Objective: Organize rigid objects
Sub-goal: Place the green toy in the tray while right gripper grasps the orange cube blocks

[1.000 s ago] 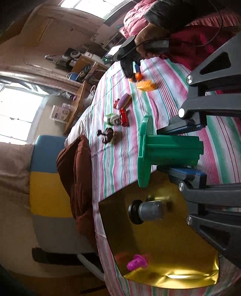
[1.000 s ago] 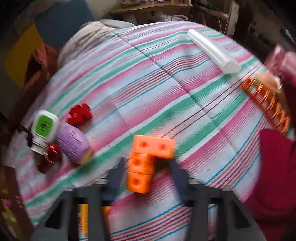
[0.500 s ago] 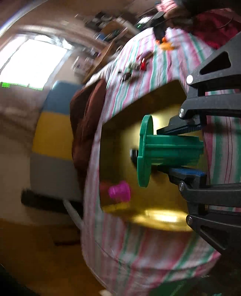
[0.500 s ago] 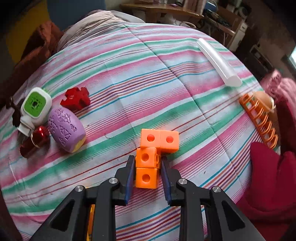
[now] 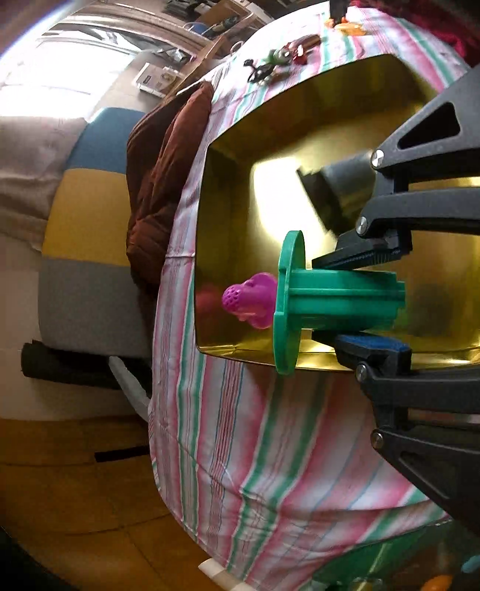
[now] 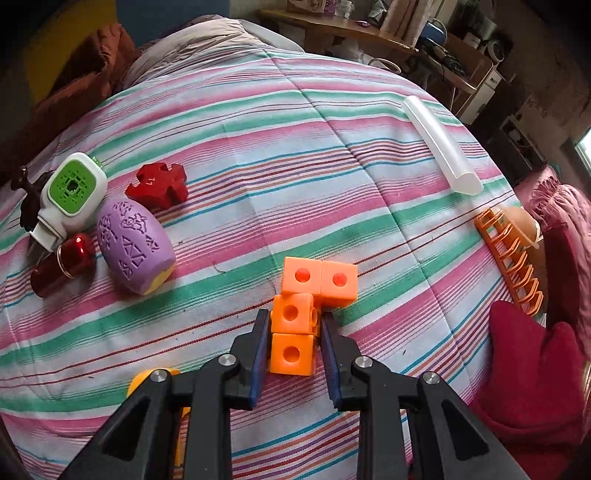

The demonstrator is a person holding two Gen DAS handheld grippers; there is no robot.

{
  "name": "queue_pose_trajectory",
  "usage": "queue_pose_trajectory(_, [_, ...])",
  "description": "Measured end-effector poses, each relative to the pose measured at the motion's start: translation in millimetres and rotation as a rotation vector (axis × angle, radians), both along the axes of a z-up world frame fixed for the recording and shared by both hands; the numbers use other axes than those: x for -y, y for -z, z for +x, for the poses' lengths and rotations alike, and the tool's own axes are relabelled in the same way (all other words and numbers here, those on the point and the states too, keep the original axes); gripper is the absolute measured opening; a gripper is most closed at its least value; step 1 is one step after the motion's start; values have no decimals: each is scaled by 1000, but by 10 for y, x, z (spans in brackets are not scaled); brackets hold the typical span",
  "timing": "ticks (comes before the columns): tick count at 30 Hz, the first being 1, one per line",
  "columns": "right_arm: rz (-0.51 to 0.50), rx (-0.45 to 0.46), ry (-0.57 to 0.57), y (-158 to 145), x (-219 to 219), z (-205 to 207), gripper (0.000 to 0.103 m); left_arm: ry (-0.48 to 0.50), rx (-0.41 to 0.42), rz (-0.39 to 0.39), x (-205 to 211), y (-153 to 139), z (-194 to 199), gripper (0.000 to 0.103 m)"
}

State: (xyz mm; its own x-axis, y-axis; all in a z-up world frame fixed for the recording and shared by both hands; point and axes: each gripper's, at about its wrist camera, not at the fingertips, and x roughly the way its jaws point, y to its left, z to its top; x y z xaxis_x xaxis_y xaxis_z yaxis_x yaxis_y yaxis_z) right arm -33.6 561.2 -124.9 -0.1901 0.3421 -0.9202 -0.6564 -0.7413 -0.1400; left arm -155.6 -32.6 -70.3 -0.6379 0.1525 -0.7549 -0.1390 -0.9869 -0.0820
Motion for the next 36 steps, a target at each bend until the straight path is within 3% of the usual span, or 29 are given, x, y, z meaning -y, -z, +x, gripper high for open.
queue_pose_trajectory(7, [15,10,-11,-28,91,7,26,-9,78,-55,-68,222,-368,31])
queue_pose_trajectory(9, [16,11,-12,-29,100,7,26,-17,72,-57,-66,209,-398,36])
queue_pose_trajectory(13, [24,18,-16,-28,120,-4,26,-35,71,-53,-48,175,-356,37])
queue_pose_trajectory(27, [39,17,-29,-60,190,1,26,-52,-111,-28,-143,-500,655,37])
queue_pose_trajectory(36, [-16,-36,-101,-83,271,-53,26,-60,-125,-34,-217,-638,963,37])
